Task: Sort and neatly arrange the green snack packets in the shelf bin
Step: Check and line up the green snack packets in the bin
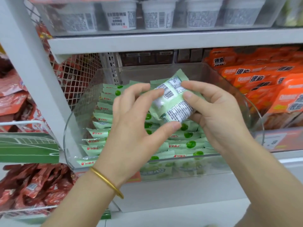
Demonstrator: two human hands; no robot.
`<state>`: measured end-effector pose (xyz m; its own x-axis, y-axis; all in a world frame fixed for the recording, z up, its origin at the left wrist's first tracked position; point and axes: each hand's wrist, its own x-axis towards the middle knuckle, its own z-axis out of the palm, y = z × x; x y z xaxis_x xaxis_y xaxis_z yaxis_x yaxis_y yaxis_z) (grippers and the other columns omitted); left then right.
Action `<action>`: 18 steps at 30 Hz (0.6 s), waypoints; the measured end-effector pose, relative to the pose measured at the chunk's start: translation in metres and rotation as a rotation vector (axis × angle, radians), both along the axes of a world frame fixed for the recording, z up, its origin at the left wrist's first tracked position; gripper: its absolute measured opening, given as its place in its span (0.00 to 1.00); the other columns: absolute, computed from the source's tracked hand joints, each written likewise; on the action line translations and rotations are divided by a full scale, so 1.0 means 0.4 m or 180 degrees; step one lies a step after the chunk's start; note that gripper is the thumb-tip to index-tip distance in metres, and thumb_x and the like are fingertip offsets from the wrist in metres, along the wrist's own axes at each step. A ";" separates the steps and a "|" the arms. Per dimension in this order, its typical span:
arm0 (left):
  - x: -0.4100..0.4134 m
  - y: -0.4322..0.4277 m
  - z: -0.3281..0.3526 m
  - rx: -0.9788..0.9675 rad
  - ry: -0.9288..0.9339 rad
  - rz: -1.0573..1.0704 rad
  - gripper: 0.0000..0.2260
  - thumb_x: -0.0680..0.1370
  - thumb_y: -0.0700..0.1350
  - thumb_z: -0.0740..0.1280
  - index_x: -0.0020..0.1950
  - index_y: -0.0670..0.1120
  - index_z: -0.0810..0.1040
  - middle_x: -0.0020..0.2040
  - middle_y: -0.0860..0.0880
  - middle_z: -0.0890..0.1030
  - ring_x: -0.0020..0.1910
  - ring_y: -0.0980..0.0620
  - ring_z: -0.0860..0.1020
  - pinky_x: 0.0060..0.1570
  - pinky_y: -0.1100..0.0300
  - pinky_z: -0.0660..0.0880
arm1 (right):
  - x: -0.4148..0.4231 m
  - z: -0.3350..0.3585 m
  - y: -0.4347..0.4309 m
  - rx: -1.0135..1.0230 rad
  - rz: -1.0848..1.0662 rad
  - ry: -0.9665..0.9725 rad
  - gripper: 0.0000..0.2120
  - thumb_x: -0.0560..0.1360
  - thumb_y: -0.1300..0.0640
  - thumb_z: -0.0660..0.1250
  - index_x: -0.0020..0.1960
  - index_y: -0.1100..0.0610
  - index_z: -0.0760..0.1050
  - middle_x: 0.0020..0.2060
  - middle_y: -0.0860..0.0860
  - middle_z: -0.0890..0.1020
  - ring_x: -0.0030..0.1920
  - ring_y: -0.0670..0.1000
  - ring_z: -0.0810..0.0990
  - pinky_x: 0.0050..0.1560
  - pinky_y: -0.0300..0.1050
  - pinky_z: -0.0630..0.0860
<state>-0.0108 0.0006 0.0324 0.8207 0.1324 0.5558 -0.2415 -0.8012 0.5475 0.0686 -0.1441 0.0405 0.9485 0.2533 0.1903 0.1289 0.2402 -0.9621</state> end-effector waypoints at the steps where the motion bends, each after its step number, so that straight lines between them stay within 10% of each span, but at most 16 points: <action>1: -0.003 0.000 0.000 0.0222 0.0043 0.0100 0.31 0.67 0.65 0.64 0.67 0.55 0.70 0.64 0.55 0.65 0.64 0.58 0.61 0.64 0.76 0.52 | -0.002 0.003 0.002 -0.0002 0.0102 0.0073 0.07 0.73 0.61 0.68 0.49 0.54 0.80 0.48 0.53 0.84 0.41 0.48 0.81 0.44 0.46 0.79; 10: 0.030 0.055 0.061 0.1197 0.0321 0.0460 0.21 0.71 0.51 0.71 0.64 0.49 0.76 0.54 0.48 0.73 0.54 0.48 0.67 0.57 0.58 0.64 | 0.002 0.023 -0.018 0.0494 0.0989 0.0594 0.24 0.69 0.75 0.45 0.56 0.69 0.75 0.52 0.64 0.81 0.48 0.63 0.83 0.45 0.51 0.81; 18: 0.068 0.115 0.053 0.0062 0.0420 0.0139 0.11 0.74 0.49 0.68 0.56 0.54 0.77 0.48 0.59 0.79 0.45 0.62 0.74 0.46 0.72 0.68 | 0.028 0.034 0.023 -0.1852 -0.0181 -0.1523 0.12 0.67 0.55 0.74 0.47 0.42 0.79 0.45 0.45 0.71 0.46 0.40 0.73 0.47 0.27 0.70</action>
